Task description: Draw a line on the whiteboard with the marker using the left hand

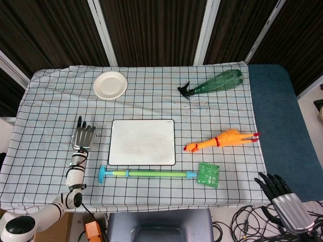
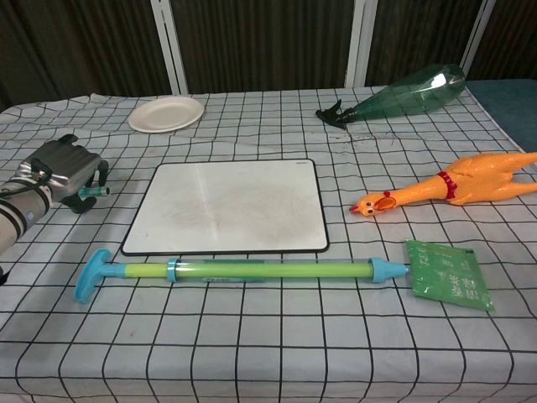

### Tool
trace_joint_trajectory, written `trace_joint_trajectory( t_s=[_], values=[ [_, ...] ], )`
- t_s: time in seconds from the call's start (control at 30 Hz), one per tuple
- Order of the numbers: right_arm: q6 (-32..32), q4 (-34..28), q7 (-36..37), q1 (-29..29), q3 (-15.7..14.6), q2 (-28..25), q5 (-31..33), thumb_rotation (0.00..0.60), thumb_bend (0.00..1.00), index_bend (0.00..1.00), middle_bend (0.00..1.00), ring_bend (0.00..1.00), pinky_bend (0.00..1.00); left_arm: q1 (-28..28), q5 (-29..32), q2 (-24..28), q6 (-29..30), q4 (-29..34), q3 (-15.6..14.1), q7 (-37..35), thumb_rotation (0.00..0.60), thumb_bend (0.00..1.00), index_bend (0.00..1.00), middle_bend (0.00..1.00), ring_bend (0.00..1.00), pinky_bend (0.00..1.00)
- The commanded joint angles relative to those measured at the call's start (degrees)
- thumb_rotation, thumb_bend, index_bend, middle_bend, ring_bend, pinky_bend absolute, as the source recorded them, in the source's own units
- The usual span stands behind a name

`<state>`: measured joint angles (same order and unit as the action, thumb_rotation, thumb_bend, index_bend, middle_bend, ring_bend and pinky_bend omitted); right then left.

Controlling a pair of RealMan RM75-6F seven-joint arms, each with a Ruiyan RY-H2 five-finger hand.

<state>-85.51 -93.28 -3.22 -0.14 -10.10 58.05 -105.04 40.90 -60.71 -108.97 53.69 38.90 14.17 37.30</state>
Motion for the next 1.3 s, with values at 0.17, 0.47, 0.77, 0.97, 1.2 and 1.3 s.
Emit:
trace_joint_trajectory(
  t_s=[0.17, 0.47, 0.77, 0.97, 1.2, 1.3],
  values=[
    [0.1, 0.0, -0.2, 0.0, 0.0, 0.1, 0.1, 0.600, 0.33, 0.00, 0.00, 0.00, 0.07, 0.1, -0.4, -0.4, 0.1, -1.0, -0.2, -0.5, 0.600, 0.41, 0.46, 0.47, 0.23, 0.00],
    [0.5, -0.2, -0.7, 0.1, 0.2, 0.2, 0.4, 0.600, 0.33, 0.00, 0.00, 0.00, 0.07, 0.1, -1.1, -0.8, 0.0, -2.4, -0.3, -2.0, 0.600, 0.41, 0.52, 0.51, 0.26, 0.01],
    [0.6, -0.2, -0.9, 0.1, 0.2, 0.2, 0.5, 0.600, 0.33, 0.00, 0.00, 0.00, 0.07, -0.2, -2.9, -1.3, 1.8, -3.9, -0.6, -5.0, 0.600, 0.47, 0.69, 0.64, 0.32, 0.07],
    [0.5, -0.2, -0.9, 0.0, 0.2, 0.3, 0.5, 0.600, 0.33, 0.00, 0.00, 0.00, 0.07, -1.0, -6.2, 0.0, 5.1, -2.5, -1.4, -11.2, 0.600, 0.51, 0.75, 0.71, 0.39, 0.12],
    [0.8, -0.3, -1.4, 0.1, 0.2, 0.4, 0.5, 0.600, 0.33, 0.00, 0.00, 0.00, 0.07, -3.1, -16.4, 4.4, 15.5, 7.6, -3.9, -33.5, 0.600, 0.56, 0.76, 0.75, 0.49, 0.33],
    [1.0, -0.3, -1.7, 0.1, 0.1, 0.5, 0.4, 0.600, 0.33, 0.00, 0.00, 0.00, 0.07, -3.6, -20.2, 5.3, 19.4, 11.8, -5.1, -40.9, 0.600, 0.57, 0.77, 0.76, 0.52, 0.41]
  ],
)
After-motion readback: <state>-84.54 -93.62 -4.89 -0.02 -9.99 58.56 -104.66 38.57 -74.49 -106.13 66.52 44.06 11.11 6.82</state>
